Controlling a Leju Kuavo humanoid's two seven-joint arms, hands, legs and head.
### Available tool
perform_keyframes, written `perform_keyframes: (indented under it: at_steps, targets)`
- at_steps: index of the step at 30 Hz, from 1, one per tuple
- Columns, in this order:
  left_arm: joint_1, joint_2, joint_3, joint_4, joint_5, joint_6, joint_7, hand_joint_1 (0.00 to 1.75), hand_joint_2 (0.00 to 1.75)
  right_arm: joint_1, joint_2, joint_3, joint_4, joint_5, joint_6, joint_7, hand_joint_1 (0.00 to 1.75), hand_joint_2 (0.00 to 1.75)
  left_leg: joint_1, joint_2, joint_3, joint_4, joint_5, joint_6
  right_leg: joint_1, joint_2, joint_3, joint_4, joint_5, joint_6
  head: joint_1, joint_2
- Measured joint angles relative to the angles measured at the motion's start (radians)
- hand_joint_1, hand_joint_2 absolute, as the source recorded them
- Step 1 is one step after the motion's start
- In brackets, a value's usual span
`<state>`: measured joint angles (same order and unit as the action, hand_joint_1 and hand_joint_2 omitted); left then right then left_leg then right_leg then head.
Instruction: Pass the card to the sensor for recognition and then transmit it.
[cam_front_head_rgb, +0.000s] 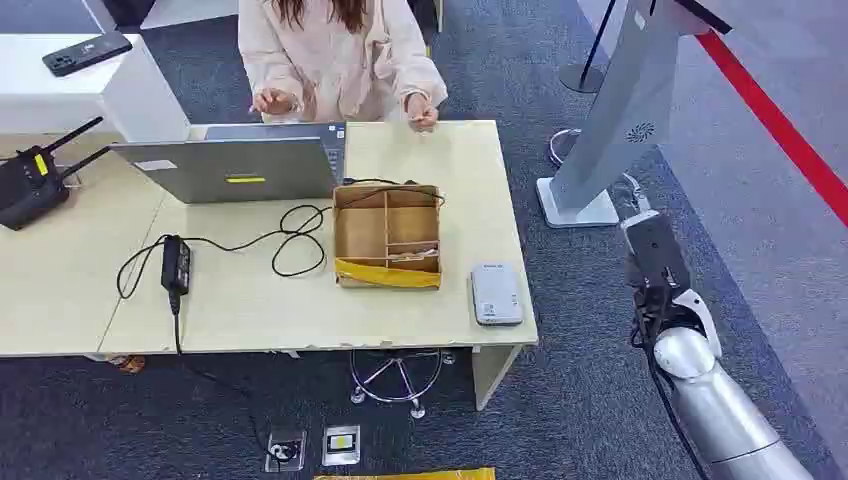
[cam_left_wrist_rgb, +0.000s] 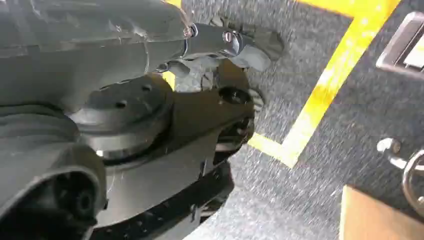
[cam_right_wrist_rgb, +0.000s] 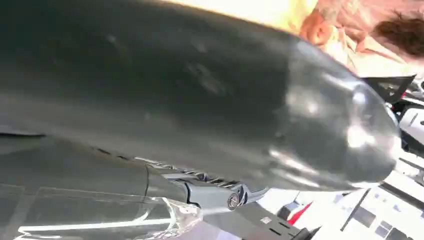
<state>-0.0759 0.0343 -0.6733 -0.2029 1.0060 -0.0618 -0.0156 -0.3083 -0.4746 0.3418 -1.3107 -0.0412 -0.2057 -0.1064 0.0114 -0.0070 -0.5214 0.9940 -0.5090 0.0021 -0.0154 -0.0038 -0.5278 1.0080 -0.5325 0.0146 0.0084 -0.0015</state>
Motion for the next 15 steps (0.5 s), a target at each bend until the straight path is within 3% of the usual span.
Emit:
perform_keyframes:
  at_steps: [3,4,9,12,15]
  targets:
    - [0.000,0.000,0.000,0.000,0.000,-0.011,0.001,0.00,0.00,-0.004,0.000,0.010,-0.002,0.018,0.008,0.012,0.00,0.00,0.000,0.000,0.000,0.000,0.000,0.000,0.000,0.000,0.000,0.000,0.000,0.000,0.000,0.000]
    - [0.000,0.000,0.000,0.000,-0.001,-0.010,0.001,0.00,0.00,-0.008,0.000,0.014,-0.004,0.059,0.005,0.034,0.00,1.75,0.000,0.000,0.000,0.000,0.000,0.000,0.000,0.000,0.000,0.000,0.000,0.000,0.000,0.000]
    - [-0.001,0.000,0.000,0.000,-0.003,0.003,0.001,0.00,0.00,-0.068,0.007,0.066,-0.029,0.306,-0.021,0.162,0.00,1.75,0.000,0.000,0.000,0.000,0.000,0.000,0.000,0.000,0.000,0.001,0.000,0.000,0.000,0.000]
    - [-0.006,0.000,-0.004,0.000,-0.005,0.013,0.000,0.00,0.00,-0.139,0.018,0.128,-0.046,0.576,-0.018,0.270,0.00,1.75,0.000,0.000,0.000,0.000,0.001,0.000,0.000,0.001,0.000,0.001,0.000,0.000,0.000,0.000]
    - [-0.015,0.000,-0.010,0.000,-0.004,0.019,0.000,0.00,0.00,-0.207,0.030,0.202,-0.051,0.752,0.010,0.332,0.00,1.75,0.000,0.000,-0.001,0.000,0.001,0.000,0.000,0.000,0.000,0.001,0.000,0.000,0.000,0.000]
